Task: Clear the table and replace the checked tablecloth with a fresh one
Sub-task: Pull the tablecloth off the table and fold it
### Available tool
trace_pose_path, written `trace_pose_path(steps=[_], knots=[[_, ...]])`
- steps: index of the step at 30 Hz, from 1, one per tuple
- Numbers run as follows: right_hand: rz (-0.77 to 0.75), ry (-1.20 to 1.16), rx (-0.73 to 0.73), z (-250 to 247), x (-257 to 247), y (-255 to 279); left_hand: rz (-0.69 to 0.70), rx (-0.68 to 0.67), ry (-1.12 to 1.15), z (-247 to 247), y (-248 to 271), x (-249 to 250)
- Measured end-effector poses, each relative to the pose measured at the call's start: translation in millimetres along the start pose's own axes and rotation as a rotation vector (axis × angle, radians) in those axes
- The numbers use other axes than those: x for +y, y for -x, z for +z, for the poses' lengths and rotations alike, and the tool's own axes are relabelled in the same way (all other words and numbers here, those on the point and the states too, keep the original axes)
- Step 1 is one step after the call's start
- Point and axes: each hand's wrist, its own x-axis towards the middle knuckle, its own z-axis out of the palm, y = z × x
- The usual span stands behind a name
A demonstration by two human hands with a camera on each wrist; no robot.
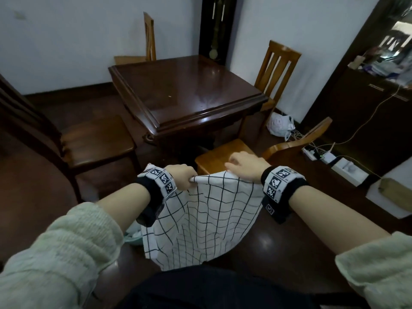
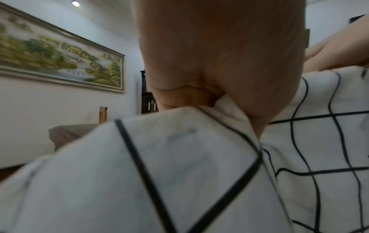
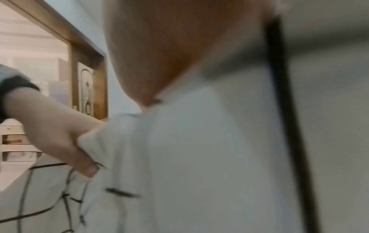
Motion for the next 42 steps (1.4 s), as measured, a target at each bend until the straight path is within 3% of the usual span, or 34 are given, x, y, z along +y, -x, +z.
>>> trace_pose_path(steps=[2,4,6,10,13,16,22,24,26,29,31,32,33,34,35,37,38,40,42], knots=[[-0.127,0.083,0.08,2,-11,6,0.005,-0.042,0.061,0,-7,1],[-0.198,0.213,0.001,12,-23,13,0.029,-0.108,0.12,0,-13,2],[-0.172,0.318,-0.052,29,-28,14,0.047,-0.168,0.152,-1,-15,2],[-0.171,0.191,-0.012,44,-20,8,0.02,-0.243,0.22,-8,-9,-10],[-0.214,0.0,-0.004,32,-9,0,-0.053,-0.205,0.261,-12,0,-29],[-0.185,-0.123,0.018,17,1,-11,-0.163,-0.091,0.141,-9,8,-46],[-0.033,0.074,0.047,3,11,-18,-0.221,0.083,0.089,-31,32,-70],[-0.007,0.089,0.109,-21,6,-22,-0.266,0.24,0.0,-56,39,-74],[0.012,0.072,0.288,-63,-2,-26,-0.29,0.522,-0.122,-89,45,-74],[-0.014,0.127,0.767,-135,-22,-21,-0.253,1.086,-0.218,-141,63,-62],[-0.066,0.101,1.076,-158,-34,-12,-0.285,1.313,-0.244,-162,74,-58],[-0.093,0.072,1.161,-157,-37,-8,-0.292,1.362,-0.262,-163,76,-57],[-0.108,0.051,1.162,-148,-38,-9,-0.288,1.339,-0.284,-158,76,-57],[-0.118,0.034,1.046,-132,-36,-13,-0.267,1.246,-0.275,-147,75,-59],[-0.117,0.034,0.818,-114,-31,-18,-0.259,1.064,-0.221,-133,73,-65],[-0.112,0.079,0.209,-76,-19,-30,-0.31,0.448,-0.109,-98,65,-80],[-0.148,0.098,-0.003,-62,-15,-34,-0.283,0.173,-0.059,-85,62,-89],[-0.248,0.083,-0.179,-43,-15,-36,-0.222,-0.137,0.119,-72,57,-108],[-0.255,-0.016,-0.233,-30,-20,-34,-0.269,-0.348,0.275,-71,58,-119]])
